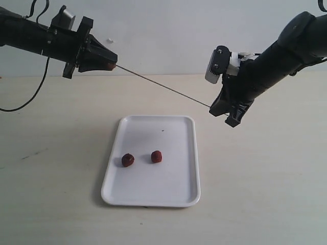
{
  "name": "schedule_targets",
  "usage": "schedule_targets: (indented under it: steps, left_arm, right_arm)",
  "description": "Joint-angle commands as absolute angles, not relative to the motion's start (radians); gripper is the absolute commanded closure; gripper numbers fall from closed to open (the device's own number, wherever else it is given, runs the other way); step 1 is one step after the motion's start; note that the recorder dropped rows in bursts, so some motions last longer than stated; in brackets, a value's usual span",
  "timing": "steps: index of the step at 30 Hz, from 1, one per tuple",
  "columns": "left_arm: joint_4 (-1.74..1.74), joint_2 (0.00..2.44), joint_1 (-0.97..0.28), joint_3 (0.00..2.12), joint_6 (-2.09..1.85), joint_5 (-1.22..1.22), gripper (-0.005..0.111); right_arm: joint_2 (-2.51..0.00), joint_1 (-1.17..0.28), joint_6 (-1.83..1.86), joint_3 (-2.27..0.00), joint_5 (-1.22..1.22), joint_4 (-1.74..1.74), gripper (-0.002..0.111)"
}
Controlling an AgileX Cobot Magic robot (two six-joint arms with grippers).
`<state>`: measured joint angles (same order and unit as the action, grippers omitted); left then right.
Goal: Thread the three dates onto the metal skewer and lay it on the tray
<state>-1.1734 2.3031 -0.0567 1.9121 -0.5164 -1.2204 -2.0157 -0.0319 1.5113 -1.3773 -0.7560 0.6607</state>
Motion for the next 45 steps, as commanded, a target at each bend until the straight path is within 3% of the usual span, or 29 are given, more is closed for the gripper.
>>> schedule_targets:
  steps: [1,32,45]
  left_arm:
    - [-1.194,2.293,-0.060,1.912,-0.518,-1.221,0.080]
    - [-1.366,2.294,-0.060,1.912,-0.601,-1.221,0.080]
    - [-1.368,2.330,-0.110,1.912,-0.634,-1.221,0.080]
  right_arm:
    - [-2.014,-0.028,1.517,-1.384,-0.746,0.681,0.108]
    - [-2.039,-0.028,1.786,-1.384,-0.783,1.182,0.108]
    - [-2.039,-0.029,1.839,-1.384,-0.819,1.197,0.108]
